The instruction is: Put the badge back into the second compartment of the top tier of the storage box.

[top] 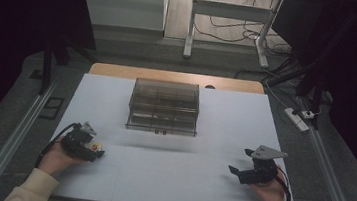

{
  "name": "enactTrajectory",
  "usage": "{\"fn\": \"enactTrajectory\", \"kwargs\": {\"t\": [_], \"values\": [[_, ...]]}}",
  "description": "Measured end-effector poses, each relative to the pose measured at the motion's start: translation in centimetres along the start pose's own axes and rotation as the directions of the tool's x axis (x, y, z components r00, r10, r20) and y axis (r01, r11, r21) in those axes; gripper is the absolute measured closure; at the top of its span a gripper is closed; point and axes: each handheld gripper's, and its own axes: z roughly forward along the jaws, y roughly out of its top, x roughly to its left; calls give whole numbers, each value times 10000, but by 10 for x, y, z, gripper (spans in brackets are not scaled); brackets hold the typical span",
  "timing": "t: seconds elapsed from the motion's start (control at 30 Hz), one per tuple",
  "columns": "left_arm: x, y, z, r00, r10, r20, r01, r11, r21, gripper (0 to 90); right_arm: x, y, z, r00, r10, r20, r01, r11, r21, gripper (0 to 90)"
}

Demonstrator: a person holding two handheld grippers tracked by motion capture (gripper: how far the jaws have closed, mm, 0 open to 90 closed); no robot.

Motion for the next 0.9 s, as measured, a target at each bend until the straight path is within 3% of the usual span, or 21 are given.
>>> {"fn": "enactTrajectory", "kwargs": {"t": [0.37, 0.63, 0.9], "values": [[5, 2, 0, 9996, -9, 285, 10, 10000, -21, 333, 0, 0, 0, 10000, 8, -5, -8, 10000, 19, 83], [4, 1, -2, 9998, -33, 201, 34, 10000, -11, 460, 0, 0, 0, 10000, 0, -19, 1, 10000, 8, 83], [3, 1, -2, 9999, -31, 109, 31, 10000, -67, 469, 0, 0, 0, 10000, -32, 11, 32, 10000, -8, 83]]}}
